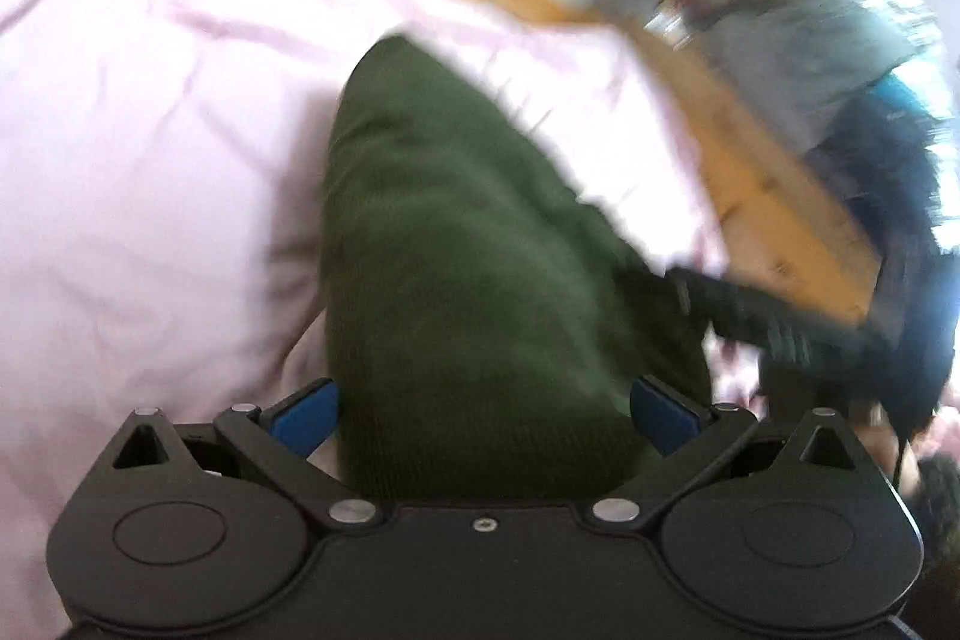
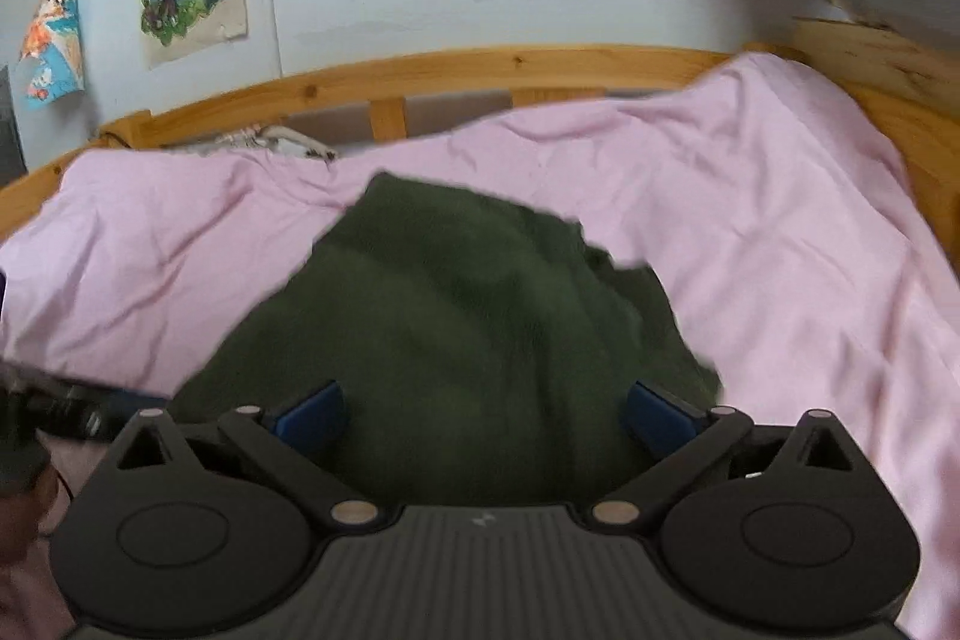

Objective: Fold large clothes

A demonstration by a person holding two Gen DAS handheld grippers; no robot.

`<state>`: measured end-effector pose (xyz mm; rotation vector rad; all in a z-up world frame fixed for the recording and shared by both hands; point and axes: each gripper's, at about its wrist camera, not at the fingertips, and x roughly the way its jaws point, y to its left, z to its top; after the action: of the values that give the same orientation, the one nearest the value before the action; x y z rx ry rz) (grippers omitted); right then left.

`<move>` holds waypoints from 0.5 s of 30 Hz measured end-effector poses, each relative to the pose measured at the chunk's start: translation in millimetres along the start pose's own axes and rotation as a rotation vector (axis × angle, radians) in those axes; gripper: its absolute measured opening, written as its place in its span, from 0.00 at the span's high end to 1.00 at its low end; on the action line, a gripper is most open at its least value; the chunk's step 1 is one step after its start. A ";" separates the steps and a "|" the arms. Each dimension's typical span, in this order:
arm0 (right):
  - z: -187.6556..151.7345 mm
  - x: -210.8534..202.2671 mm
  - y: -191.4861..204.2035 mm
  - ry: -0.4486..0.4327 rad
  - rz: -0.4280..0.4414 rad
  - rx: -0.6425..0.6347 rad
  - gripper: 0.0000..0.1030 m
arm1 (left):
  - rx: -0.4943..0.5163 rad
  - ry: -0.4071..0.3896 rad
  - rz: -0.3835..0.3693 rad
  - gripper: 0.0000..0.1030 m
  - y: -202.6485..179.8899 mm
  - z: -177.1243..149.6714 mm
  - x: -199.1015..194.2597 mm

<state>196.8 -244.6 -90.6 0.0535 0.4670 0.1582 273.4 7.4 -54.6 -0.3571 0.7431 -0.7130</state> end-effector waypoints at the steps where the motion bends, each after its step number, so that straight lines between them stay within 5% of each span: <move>1: -7.2 -0.6 2.6 0.023 -0.030 -0.009 0.01 | 0.009 -0.003 -0.004 0.01 -2.4 -3.4 -2.4; 4: -32.4 11.6 7.1 0.103 -0.125 -0.018 0.01 | -0.009 0.025 0.015 0.00 -1.5 -13.3 1.1; 7: -39.7 26.3 -2.6 0.158 -0.105 0.056 0.02 | -0.024 0.094 0.028 0.01 3.6 -17.4 15.5; 15: -41.0 35.8 -11.2 0.193 -0.080 0.092 0.01 | -0.005 0.112 0.054 0.00 9.1 -29.2 28.0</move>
<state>211.3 -249.1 -144.0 0.1104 0.6679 0.0631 271.1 -7.2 -93.4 -0.3026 0.8572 -0.6843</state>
